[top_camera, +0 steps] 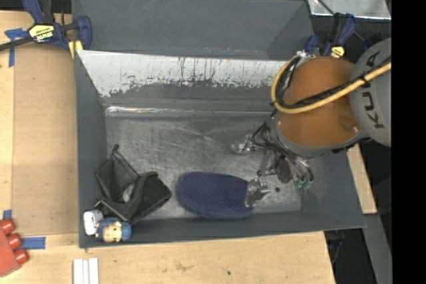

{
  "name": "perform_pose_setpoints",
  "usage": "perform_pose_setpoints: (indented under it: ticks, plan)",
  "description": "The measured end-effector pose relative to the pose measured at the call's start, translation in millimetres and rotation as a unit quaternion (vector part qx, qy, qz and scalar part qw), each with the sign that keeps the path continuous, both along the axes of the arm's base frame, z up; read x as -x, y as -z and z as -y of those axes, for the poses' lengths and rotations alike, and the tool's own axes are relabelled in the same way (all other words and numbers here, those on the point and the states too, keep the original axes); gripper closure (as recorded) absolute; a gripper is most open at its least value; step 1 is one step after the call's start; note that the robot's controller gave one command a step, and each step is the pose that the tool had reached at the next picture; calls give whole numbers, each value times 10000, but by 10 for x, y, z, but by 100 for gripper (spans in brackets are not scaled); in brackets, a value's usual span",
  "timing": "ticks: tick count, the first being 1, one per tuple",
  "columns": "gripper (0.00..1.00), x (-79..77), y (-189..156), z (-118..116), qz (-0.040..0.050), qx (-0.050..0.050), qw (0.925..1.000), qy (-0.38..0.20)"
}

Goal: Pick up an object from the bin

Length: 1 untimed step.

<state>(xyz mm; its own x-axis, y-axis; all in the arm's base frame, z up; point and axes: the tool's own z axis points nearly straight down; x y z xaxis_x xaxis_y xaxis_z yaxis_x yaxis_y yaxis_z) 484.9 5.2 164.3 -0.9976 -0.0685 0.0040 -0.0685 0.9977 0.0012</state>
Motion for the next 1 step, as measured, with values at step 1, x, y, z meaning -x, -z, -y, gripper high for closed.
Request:
perform_pose_setpoints:
  ticks: [1]
  plan:
    - [0, -73, 766, -197, 30, 6, 10000, -19]
